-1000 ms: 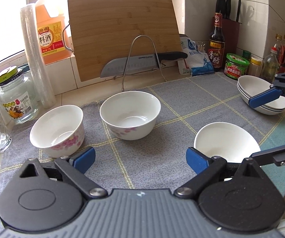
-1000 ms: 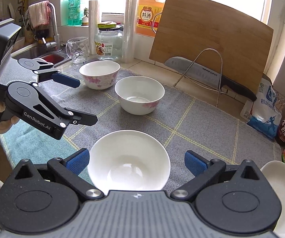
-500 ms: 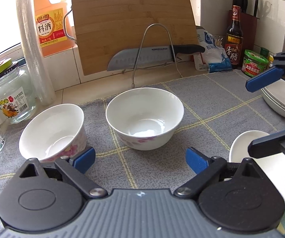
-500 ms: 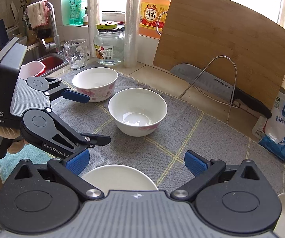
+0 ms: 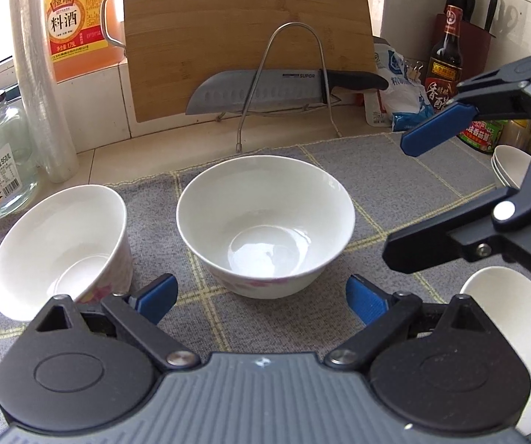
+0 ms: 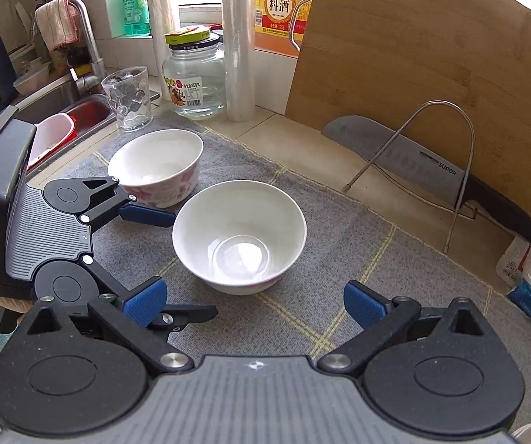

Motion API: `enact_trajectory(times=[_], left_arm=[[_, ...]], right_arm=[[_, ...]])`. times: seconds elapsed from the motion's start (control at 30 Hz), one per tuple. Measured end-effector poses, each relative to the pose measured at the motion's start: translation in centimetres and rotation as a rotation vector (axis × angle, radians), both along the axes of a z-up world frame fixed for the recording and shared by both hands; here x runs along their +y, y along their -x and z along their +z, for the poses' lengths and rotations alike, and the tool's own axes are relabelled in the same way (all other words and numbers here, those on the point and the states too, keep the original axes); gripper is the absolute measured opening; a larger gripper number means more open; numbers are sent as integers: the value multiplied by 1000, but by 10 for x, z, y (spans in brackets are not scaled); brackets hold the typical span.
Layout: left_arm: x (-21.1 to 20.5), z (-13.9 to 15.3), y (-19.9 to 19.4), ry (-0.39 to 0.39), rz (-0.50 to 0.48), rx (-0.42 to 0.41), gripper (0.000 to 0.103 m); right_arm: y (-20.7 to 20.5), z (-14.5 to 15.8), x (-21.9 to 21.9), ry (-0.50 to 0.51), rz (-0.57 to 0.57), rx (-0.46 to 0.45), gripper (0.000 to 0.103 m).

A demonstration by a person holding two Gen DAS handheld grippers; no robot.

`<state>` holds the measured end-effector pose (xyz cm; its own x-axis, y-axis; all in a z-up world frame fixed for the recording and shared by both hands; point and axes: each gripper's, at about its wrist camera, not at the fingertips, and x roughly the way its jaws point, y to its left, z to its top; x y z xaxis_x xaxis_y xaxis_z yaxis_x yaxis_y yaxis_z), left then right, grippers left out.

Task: Organize plates and bowls
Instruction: 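Move both tools toward the pink-flower white bowl beside the cutting board, then close the left tool on the pink-flower bowl rim while the right tool grips its side, then carry the pink-flower bowl with both tools over the plain white bowl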

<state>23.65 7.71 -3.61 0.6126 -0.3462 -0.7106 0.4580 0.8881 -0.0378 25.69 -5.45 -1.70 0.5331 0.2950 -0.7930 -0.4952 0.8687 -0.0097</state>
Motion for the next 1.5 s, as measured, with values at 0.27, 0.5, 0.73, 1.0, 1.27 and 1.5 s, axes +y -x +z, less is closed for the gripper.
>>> enact_trajectory(times=[0.27,0.5,0.73,1.0,1.27,1.5], left_arm=[[-1,-4,-6,0,-8,5,97],[-5,-4,-7,-5,-23,-8,97],[-5,-4,-8,-4,-29,-18,94],[-4,-4,-8,1,-35,-32,90],[-3,-1,-8,15,-37,-51,88],[-4,-1,-8,11,-47,-58,88]], right_arm=[[-30,-10,9,-4,32,43,103],[-48,-18,12,-30,39,73,103],[-63,-22,11,-64,36,99,103],[-70,-28,15,-89,53,128,95],[-75,-30,15,-105,53,141,86],[-77,-31,15,-109,49,152,85]])
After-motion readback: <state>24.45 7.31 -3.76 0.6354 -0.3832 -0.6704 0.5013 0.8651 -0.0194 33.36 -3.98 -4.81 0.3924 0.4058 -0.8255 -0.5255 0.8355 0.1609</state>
